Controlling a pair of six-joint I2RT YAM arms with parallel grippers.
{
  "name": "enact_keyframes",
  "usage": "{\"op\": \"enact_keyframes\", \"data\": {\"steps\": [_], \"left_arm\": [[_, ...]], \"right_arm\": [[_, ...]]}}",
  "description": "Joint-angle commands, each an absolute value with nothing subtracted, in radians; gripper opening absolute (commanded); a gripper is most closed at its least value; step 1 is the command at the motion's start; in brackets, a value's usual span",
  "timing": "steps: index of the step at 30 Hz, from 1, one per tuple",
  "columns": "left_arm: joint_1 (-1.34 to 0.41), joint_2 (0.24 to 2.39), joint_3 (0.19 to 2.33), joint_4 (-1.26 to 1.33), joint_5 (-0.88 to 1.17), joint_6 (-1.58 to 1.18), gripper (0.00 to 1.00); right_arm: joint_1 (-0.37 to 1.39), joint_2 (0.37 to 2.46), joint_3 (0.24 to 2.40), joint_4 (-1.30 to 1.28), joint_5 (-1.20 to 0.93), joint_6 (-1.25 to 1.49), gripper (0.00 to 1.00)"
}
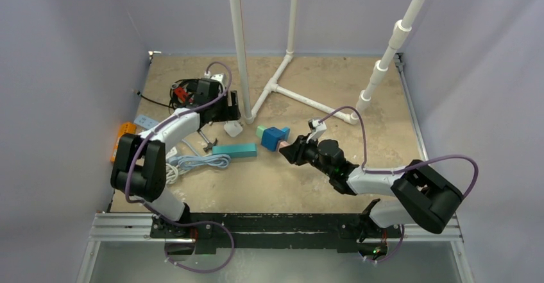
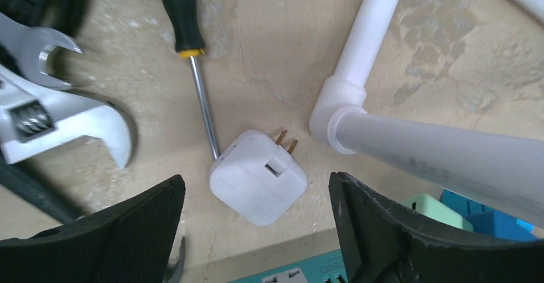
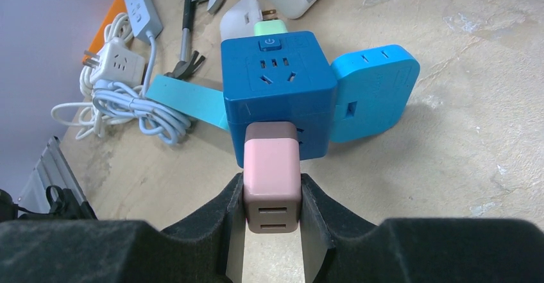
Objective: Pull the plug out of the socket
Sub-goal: Place the plug at the center of the board, then remove the plug from the socket.
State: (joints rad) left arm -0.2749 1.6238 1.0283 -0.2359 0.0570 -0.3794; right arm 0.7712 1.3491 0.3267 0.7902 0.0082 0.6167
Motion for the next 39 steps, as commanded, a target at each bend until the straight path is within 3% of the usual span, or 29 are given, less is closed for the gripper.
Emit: {"op": "enact_keyframes", "data": {"steps": [1,7,13,19,26,39], "left_arm": [[-0.267,1.493,1.032,-0.219,-0.060,-0.367,0.82],[-0.289,1.322,0.976,-0.219,-0.084,-0.333,0.82],[-0.451,1.123,0.875,-0.259,-0.097,-0.271,0.80],[-0.551,0.994,0.779,-0.268,0.027,-0.247,0.78],[-0.689,1.127,0.801,-0.219,0.109,-0.295,0.75],[-0.694,1.287,0.817,-0.090,0.214,-0.373,0.74]], "right_arm": [[0.768,1.305,0.324,0.825,0.003,0.609,0.00],[0.768,1.309,0.328,0.823,0.004,0.608,0.00],[0.767,1.320,0.348,0.811,0.002,0.599,0.00],[0.775,1.325,0.361,0.815,-0.037,0.586,0.00],[0.799,1.355,0.371,0.816,-0.036,0.592,0.00],[0.830,1.367,0.372,0.824,-0.030,0.604,0.00]]}}
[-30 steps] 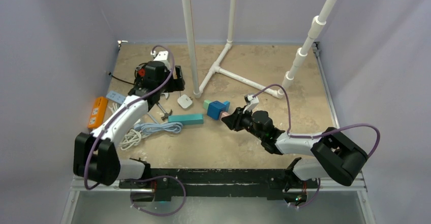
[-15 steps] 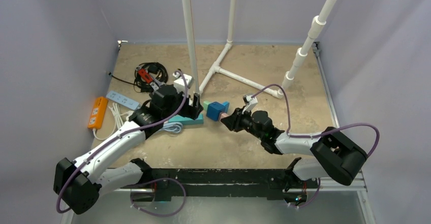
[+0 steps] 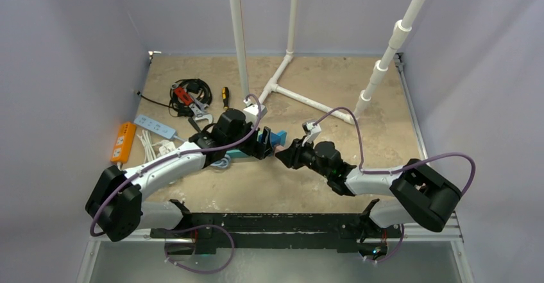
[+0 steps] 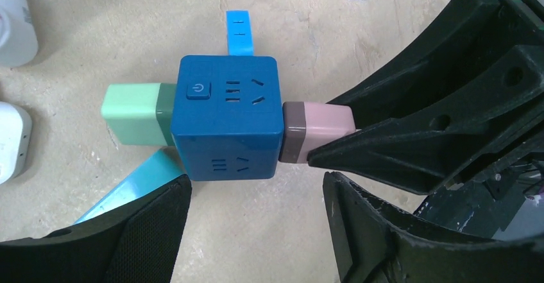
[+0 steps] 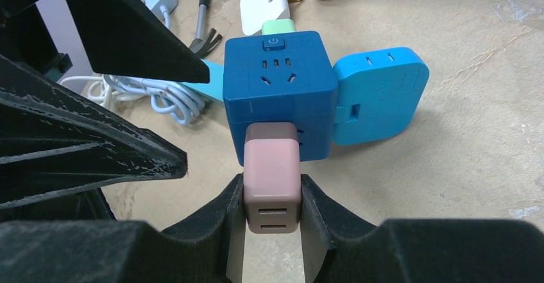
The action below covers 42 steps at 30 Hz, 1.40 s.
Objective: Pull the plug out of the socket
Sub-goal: Remove the plug from the socket.
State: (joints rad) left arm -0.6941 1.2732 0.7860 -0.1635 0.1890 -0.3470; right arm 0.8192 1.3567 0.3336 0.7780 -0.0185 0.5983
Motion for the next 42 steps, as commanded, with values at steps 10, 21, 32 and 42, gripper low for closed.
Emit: {"op": "enact_keyframes", "data": {"steps": [10,21,32,42], "left_arm": [[-0.691,1.339,0.856,-0.106,0.136,-0.351,0.72],[-0.654,1.371,0.872,-0.123,0.126,-0.361,0.72],[-0.644,1.417,0.884,-0.112,0.229,-0.347,0.70],[-0.642,1.424,0.889,-0.112,0.227,-0.335,0.60]], "right_arm": [[0.848,1.353,0.368,0.825,-0.025,0.603,0.00],[0.856,1.353,0.363,0.841,-0.042,0.592,0.00],[0.862,1.348,0.365,0.840,-0.043,0.588,0.00],[0.867,1.342,0.367,0.840,-0.054,0.578,0.00]]}}
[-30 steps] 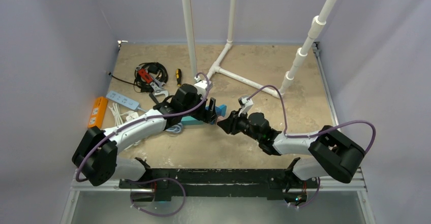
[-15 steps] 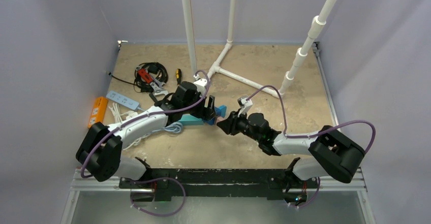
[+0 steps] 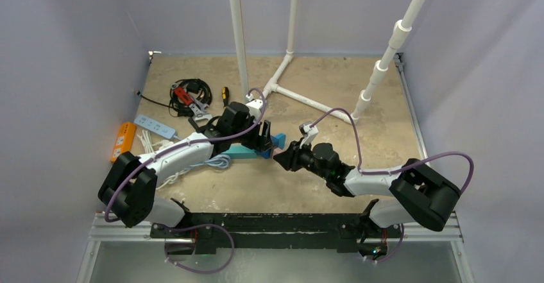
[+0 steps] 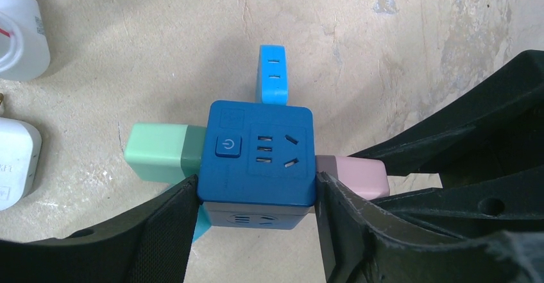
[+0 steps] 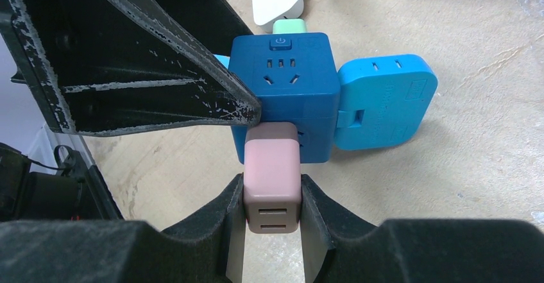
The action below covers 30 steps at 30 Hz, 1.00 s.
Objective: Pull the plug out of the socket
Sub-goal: Remove the plug from the socket.
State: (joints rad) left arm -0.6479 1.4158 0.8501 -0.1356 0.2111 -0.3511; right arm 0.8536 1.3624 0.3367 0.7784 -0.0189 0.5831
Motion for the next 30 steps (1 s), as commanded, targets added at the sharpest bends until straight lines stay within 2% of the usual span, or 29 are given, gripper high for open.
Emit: {"op": "enact_keyframes", "data": {"steps": [1,10,22,30], "left_arm": [[-0.642,1.425,0.888,-0.112,0.227,-0.335,0.58],[-0.642,1.442,0.893,-0.126,0.211,-0.332,0.33],[-0.643,1.461,0.901,-0.152,0.186,-0.321,0.08],[-0.641,1.455,0.903,-0.163,0.170,-0.318,0.00]], "right_arm": [[0.868,1.342,0.367,0.841,-0.054,0.577,0.00],[0.871,1.352,0.366,0.851,-0.065,0.584,0.00],[0.864,1.403,0.350,0.891,-0.155,0.634,0.00],[0.836,1.390,0.341,0.889,-0.184,0.638,0.00]]}}
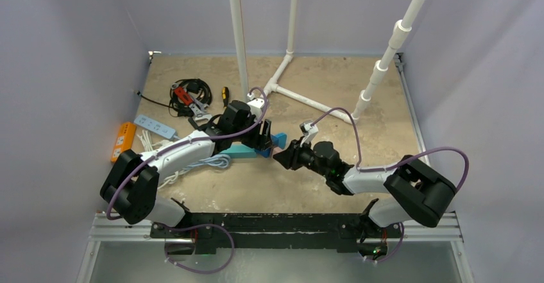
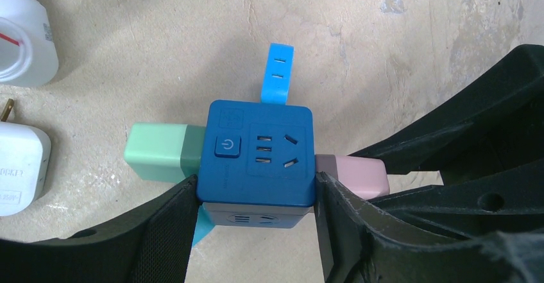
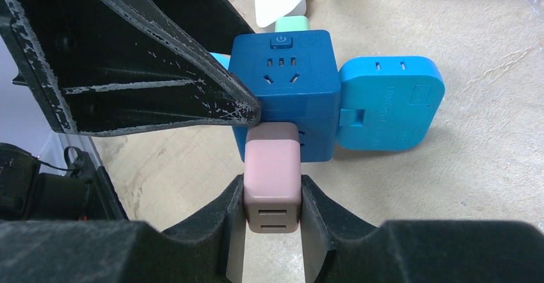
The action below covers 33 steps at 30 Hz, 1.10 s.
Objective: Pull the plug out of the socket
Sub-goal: Remove the plug from the socket.
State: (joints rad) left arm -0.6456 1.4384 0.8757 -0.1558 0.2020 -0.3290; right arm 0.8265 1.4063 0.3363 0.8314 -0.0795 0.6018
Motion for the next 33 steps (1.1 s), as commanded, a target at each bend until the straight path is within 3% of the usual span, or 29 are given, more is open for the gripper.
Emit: {"op": "enact_keyframes", "data": {"steps": [1,20,33], "left_arm": [[-0.642,1.454,0.903,-0.163,0.170,-0.319,0.00],[-0.644,1.468,0.909,-0.173,0.179,-0.321,0.00],[-0.644,1.471,0.911,-0.184,0.163,-0.314,0.00]], "right_arm": [[0.836,1.390,0.348,0.869,-0.169,0.628,0.00],[0.983,1.416,0.560,0.539,0.221,0.699,0.00],[0.940,1.348,0.498,0.634,-0.007,0.629,0.00]]}}
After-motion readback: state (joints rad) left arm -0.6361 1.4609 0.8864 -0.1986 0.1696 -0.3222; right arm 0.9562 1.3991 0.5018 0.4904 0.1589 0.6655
